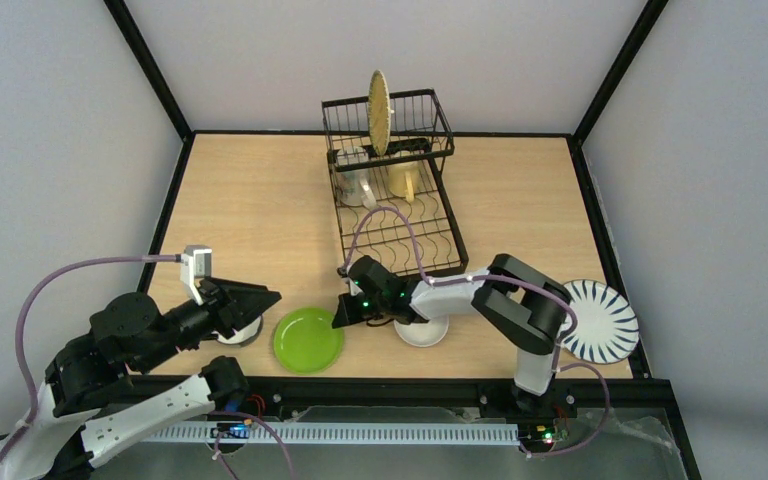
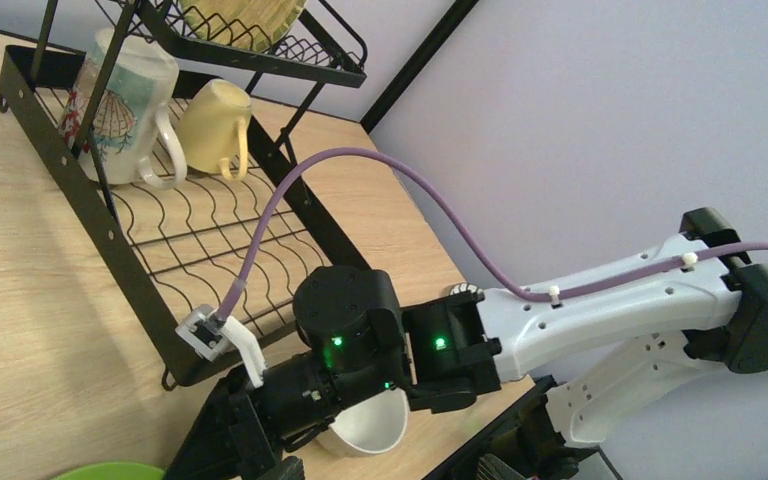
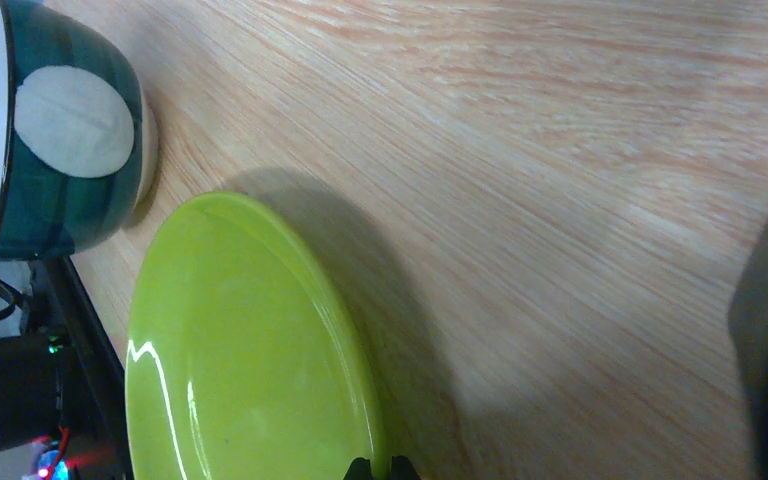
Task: Load the mixed dishes into the dish rack
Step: Grab the plate at the center of the board.
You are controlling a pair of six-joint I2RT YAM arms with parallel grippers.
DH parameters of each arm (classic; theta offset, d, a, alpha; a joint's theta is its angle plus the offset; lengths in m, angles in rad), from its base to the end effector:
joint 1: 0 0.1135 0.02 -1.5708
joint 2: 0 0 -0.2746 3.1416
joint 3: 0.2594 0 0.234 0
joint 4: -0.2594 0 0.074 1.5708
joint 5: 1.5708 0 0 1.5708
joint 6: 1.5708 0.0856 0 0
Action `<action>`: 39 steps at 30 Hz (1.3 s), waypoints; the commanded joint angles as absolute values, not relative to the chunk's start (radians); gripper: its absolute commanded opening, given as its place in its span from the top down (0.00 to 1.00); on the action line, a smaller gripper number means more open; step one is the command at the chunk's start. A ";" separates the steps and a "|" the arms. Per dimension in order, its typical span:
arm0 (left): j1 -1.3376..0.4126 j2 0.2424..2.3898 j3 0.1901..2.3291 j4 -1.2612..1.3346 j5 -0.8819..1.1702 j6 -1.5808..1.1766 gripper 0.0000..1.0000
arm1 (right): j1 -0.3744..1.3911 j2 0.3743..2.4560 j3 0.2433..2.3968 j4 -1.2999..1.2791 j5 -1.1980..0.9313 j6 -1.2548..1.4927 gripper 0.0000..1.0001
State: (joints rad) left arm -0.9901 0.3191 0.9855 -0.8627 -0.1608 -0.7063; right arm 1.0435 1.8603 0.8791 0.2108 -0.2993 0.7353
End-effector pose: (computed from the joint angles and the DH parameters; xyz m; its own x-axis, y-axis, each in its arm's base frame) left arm 0.0418 -0.0388 0.3557 -0.5611 -0.3126 -0.7664 0.4929 0.6177 -0.6128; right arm 0.1723 0.3461 0.1136 -0.8852 -0.2464 -0.3945 -0.4563 0.6247 0.6337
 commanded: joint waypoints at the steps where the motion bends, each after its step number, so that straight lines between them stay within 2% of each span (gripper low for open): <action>1: -0.992 0.311 0.996 -0.869 -0.150 -0.690 0.01 | 1.072 1.789 0.914 -0.033 -0.201 0.668 1.00; 9: -0.992 0.317 0.997 -0.849 -0.157 -0.676 0.01 | 1.084 1.660 1.023 -0.190 -0.092 0.632 1.00; 23: -0.992 0.320 1.008 -0.847 -0.200 -0.672 0.01 | 1.106 1.558 1.235 -0.397 0.096 0.536 1.00; 39: -0.992 0.314 1.017 -0.851 -0.241 -0.667 0.01 | 1.106 1.676 1.717 -0.584 0.422 0.312 1.00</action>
State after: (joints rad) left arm -0.9901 0.3195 0.9939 -0.8421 -0.2234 -0.6819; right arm 1.1000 1.6203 1.5990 -0.5236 0.2798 0.3946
